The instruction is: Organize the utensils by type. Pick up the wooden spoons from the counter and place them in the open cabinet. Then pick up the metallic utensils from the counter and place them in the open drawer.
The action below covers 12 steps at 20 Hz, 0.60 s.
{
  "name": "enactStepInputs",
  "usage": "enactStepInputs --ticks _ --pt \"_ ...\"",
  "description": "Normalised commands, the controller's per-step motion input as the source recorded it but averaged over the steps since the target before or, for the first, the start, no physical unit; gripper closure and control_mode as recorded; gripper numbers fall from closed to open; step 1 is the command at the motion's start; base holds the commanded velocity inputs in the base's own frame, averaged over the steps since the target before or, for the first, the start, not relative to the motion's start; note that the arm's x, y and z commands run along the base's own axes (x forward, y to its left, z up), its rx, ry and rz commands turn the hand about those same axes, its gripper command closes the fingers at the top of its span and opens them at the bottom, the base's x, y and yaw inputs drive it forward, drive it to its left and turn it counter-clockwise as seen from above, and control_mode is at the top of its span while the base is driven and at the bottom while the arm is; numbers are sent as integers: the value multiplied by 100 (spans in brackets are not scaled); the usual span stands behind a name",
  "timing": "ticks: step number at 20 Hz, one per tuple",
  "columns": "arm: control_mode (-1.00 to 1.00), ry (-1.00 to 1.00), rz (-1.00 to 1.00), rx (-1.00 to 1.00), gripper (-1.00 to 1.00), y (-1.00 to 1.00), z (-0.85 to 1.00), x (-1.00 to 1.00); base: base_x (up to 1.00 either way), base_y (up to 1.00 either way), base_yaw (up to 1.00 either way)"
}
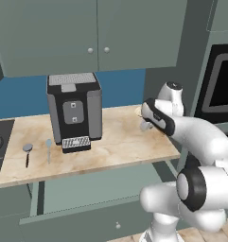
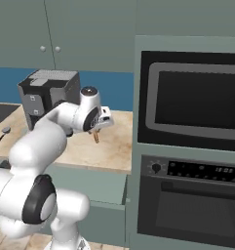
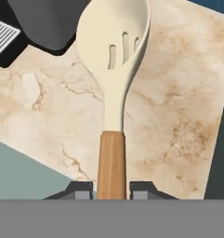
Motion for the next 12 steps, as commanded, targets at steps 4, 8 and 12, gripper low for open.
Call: enactStepInputs --ticks 4,8,12 --pt "-100 7 3 -5 100 0 45 -43 0 0 0" --pt "-100 1 0 -5 100 -1 17 -44 0 0 0" --pt "-100 -1 5 0 100 -6 7 -34 0 0 0"
